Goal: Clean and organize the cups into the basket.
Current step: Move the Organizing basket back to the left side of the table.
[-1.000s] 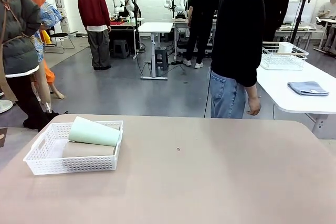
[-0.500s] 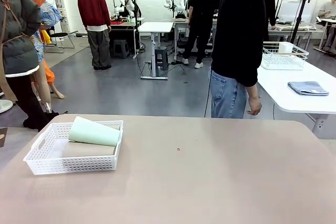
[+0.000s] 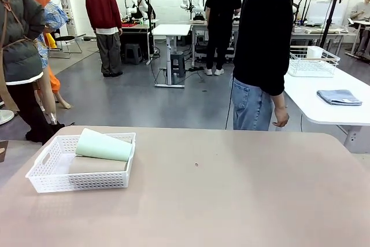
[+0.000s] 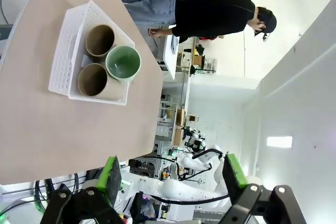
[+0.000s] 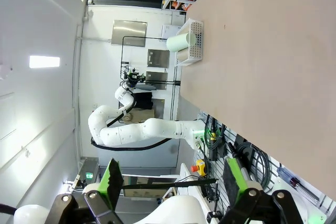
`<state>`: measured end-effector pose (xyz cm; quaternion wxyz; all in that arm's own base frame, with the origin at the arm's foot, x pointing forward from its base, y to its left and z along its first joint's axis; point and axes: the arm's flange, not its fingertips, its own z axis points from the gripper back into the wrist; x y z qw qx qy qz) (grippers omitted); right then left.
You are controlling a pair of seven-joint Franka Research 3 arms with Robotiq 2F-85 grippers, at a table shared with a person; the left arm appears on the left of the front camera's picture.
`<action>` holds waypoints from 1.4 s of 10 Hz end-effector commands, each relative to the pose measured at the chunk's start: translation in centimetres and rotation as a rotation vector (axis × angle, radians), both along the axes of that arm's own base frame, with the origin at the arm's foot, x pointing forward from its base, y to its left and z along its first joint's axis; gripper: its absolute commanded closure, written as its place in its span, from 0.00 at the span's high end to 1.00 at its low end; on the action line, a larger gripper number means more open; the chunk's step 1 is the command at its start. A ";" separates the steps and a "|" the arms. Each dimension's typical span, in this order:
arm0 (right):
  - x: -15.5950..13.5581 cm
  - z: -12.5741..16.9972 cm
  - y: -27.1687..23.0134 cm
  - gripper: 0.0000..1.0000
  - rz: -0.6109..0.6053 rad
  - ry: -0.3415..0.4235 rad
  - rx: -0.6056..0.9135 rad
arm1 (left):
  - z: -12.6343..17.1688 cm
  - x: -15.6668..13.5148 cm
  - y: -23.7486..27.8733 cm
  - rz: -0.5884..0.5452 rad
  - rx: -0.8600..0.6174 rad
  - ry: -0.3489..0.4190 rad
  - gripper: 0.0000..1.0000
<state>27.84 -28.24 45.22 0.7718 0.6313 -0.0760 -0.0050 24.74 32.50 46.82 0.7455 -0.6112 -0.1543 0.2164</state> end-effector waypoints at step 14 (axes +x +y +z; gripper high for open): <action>-0.1 0.2 0.1 1.00 0.001 0.014 0.006 | 0.1 0.5 -0.5 -0.003 0.015 -0.009 1.00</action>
